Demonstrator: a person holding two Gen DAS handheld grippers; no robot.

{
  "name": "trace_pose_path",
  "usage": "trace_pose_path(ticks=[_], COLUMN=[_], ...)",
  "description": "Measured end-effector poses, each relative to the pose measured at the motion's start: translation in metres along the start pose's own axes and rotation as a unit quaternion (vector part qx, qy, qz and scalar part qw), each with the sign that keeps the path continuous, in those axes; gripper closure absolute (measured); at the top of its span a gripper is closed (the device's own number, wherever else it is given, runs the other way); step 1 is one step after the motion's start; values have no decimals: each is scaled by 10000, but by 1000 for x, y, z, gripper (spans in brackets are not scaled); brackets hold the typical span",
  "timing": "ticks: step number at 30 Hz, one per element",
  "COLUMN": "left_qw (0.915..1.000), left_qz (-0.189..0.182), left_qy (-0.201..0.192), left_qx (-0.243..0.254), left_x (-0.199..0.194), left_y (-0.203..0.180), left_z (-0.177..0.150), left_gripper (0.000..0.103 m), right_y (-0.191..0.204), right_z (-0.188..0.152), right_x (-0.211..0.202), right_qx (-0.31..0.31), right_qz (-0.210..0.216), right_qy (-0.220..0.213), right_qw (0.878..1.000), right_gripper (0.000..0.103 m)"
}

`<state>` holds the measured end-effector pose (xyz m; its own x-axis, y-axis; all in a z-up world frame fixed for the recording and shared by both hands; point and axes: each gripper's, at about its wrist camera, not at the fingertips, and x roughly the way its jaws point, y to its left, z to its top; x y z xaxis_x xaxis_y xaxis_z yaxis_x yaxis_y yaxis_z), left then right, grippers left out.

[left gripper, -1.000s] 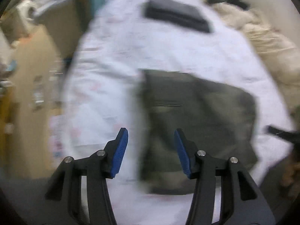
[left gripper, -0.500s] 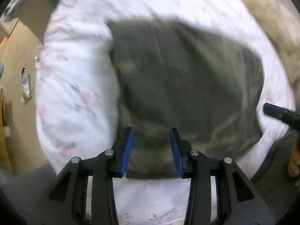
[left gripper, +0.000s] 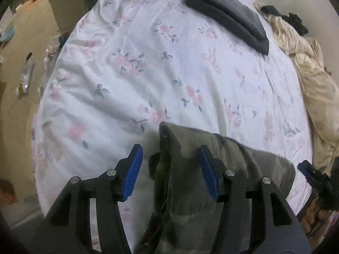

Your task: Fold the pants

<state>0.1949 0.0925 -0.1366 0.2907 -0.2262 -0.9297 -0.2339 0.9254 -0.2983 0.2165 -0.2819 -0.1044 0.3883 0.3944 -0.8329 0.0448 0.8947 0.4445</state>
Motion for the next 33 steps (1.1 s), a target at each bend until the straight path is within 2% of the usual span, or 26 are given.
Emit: trace_pose_path(ticks=[2,3,5,6,8,10,11,12,13,16,18,20,23,28,30,32,33], left_qw=[10000,10000,9999,9998,9996,9997,9997,9996,9994,9985,9978,9973,9967,9986,9986,9967,9949], left_qz=[-50,-84,-100,-78,-43,-64,-99,-135,-190,-115,-103,-107,-38,-95,83,475,664], left_qy=[-11,-12,-5,4,-18,-34,-42,-51,-35,-64,-51,-57,-160,-167,-251,-415,-549], left_qx=[7,37,125,175,282,243,211,230,275,523,658,721,792,497,461,506,519], left_x=[-2,-2,2,3,7,7,8,9,10,9,5,2,0,3,1,-5,-11], left_y=[-7,-8,-11,-12,-15,-13,-13,-14,-15,-23,-26,-27,-29,-25,-25,-26,-27], left_z=[-1,0,3,4,3,4,3,3,3,0,0,0,0,3,3,2,0], left_gripper=[54,54,54,55,55,56,56,60,66,87,93,95,96,95,86,78,78], right_y=[7,11,13,11,7,8,9,10,11,23,27,22,7,10,17,18,18], right_z=[4,8,7,4,-2,-4,-4,-2,-1,-4,-6,-1,1,-6,-7,-6,-5], right_x=[-10,-7,8,24,40,48,48,46,43,39,36,28,38,50,45,38,32], right_qx=[-225,-281,-227,-113,-71,-129,-145,-172,-214,-577,-734,-538,-163,-260,-490,-582,-592], right_qz=[248,417,619,606,337,202,226,332,404,364,314,216,59,-476,-644,-1048,-1067], right_qy=[-169,-107,297,588,837,919,884,845,814,762,696,415,473,542,481,300,179], right_qw=[9993,9987,9974,9964,9959,9955,9957,9957,9956,9948,9944,9975,9987,9971,9956,9923,9924], right_gripper=[54,54,54,55,60,61,68,79,99,100,101,102,103,103,101,101,101])
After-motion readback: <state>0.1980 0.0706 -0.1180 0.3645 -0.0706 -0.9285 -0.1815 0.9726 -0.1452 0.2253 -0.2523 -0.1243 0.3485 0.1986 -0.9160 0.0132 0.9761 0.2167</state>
